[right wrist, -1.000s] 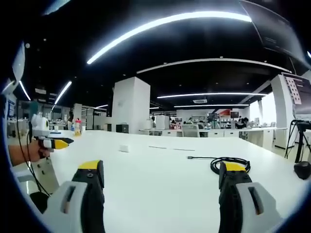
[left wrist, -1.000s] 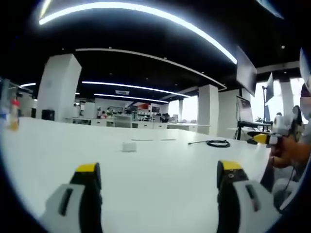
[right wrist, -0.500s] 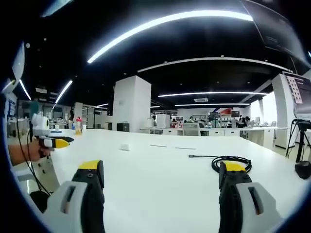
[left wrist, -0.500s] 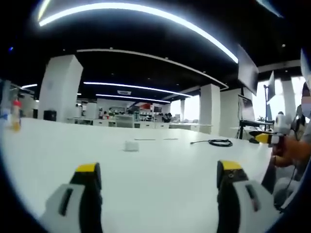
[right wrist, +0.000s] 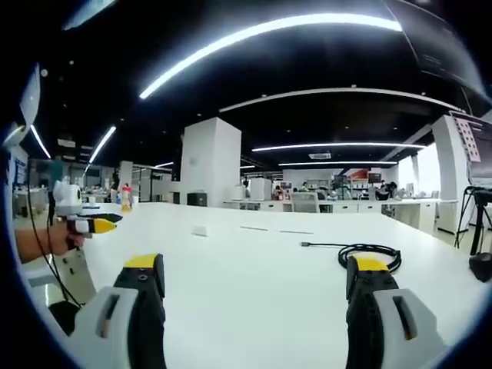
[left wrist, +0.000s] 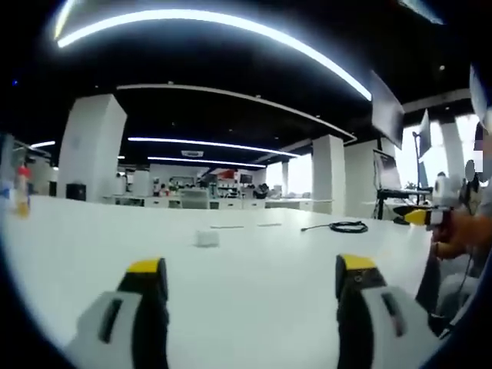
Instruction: Plug the desk Type‑C cable into the charger adapter.
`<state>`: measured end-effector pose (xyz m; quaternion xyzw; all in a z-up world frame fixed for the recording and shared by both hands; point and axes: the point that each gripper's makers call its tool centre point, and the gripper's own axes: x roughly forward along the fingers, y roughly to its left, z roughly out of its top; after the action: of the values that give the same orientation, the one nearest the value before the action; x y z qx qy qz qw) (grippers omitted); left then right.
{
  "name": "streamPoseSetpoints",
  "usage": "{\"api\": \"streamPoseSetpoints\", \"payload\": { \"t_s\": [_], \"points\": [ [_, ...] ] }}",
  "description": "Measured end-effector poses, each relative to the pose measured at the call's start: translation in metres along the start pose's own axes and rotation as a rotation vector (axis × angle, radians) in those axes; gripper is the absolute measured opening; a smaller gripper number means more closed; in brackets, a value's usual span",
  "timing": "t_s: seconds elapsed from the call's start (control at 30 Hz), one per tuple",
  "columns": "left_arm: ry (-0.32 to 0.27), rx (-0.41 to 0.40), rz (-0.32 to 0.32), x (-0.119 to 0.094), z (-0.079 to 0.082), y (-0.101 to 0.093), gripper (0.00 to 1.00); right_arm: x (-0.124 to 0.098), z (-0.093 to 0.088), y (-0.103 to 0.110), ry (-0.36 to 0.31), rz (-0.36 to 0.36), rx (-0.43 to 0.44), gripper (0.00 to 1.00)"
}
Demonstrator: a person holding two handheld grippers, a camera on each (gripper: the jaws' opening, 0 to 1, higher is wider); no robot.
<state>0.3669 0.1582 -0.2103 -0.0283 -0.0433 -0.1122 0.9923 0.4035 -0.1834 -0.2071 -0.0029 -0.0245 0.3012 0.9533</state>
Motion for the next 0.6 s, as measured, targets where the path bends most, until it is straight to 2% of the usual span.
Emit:
{"api": "streamPoseSetpoints", "payload": {
  "t_s": [0.2, 0.37, 0.43, 0.6],
  "points": [
    [0.004, 0.097, -0.032, 0.017, 0.006, 0.006, 0.81, 0.001, -0.003, 0.002, 0.011, 0.009, 0.002, 1.0],
    [0.034, 0.155, -0.061, 0.038, 0.008, 0.012, 0.75, 0.001, -0.007, 0.002, 0.02, 0.015, 0.006, 1.0],
    [0.071, 0.173, -0.078, 0.049, -0.001, 0.018, 0.69, 0.002, -0.01, 0.0, 0.025, 0.02, 0.011, 1.0],
    [0.105, 0.223, -0.097, 0.072, -0.006, 0.026, 0.65, 0.003, -0.014, 0.001, 0.037, 0.029, 0.016, 1.0]
  ]
}}
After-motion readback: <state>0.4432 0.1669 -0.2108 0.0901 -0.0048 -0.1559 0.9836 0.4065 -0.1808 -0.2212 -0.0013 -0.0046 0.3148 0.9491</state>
